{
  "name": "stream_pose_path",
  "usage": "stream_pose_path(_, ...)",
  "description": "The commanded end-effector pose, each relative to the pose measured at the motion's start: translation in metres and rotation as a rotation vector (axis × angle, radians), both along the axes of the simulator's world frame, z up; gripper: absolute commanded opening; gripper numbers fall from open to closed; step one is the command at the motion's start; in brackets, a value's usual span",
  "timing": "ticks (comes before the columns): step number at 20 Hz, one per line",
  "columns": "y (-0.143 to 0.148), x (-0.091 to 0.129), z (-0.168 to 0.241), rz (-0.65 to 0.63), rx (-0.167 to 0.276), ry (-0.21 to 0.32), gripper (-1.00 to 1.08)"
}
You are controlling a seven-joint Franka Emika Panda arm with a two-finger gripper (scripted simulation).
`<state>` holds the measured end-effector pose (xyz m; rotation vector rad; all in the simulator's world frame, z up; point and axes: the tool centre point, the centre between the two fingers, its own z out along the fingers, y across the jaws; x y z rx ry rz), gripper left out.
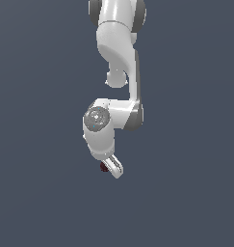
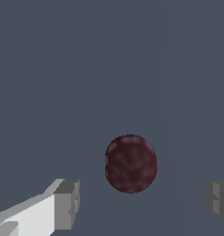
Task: Pick up the object and move it to a goal position.
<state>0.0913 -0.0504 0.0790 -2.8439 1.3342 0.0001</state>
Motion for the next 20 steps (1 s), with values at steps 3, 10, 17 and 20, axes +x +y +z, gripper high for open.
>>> stream_pose_path(3,0.000,0.000,-0.002,0.000,0.000,0.000,1.00)
stream_pose_path(10,0.000,-0.001,-0.032,-0.004,0.000,0.000,1.00)
stream_pose_path(17,-0.001,0.000,-0.051,-0.006,0.000,0.000,1.00)
stream_pose_path(20,0.000,0.000,-0.051,-0.005,0.000,0.000,-1.00)
